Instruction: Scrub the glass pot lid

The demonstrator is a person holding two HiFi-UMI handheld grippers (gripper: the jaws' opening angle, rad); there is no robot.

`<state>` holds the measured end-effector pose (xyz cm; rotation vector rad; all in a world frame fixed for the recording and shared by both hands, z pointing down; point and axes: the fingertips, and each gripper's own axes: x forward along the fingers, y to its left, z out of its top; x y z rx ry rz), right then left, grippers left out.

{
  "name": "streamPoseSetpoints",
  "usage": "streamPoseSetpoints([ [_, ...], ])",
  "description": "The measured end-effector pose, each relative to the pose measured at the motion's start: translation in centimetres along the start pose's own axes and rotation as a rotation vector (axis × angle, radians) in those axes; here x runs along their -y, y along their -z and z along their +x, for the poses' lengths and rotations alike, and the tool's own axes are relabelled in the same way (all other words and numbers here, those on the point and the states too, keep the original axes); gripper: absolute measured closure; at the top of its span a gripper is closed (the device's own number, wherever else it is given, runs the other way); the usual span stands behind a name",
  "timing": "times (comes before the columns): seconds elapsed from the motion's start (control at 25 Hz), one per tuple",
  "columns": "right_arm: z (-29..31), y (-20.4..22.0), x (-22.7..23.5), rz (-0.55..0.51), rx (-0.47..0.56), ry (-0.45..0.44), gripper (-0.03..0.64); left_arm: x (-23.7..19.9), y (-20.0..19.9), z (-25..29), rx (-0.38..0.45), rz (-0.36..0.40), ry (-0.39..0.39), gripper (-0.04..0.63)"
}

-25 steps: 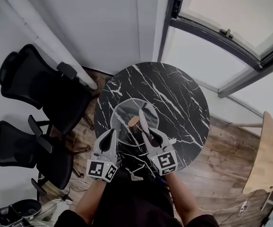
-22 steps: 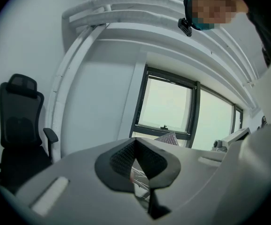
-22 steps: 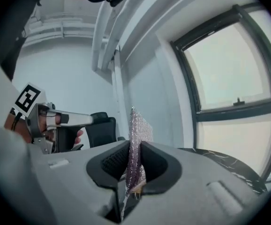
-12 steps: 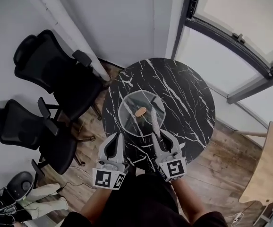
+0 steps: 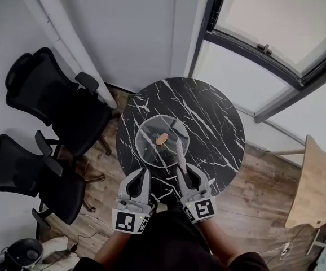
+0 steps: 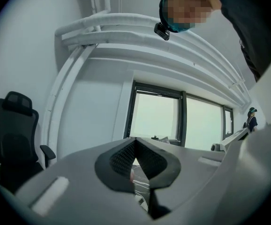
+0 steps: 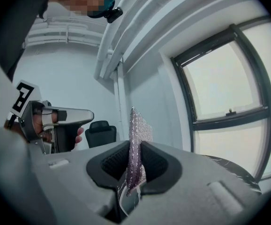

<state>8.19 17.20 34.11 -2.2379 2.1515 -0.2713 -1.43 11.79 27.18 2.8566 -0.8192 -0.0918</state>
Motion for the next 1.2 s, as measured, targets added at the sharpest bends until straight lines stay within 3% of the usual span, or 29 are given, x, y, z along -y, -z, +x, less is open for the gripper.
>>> streamPoseSetpoints([
  [0.28,0.3,-0.9,-1.0,0.005,0.015,0.084,0.549,-1.2,-0.3,-0.4,0.003,-0.003,0.053,0.594],
  [0.64,1.0,0.0,-2.7,-0.001,0.007,0.098,0.551,-3.4,-0.1,-0.9,0.006,-0.004,0.052,0.594],
  [1.2,0.2,0.2,-3.5,-0.013,-0.001,0.111,0.552,-3.0,0.5,-1.7,0.0,-0.023,0.082,0.594],
])
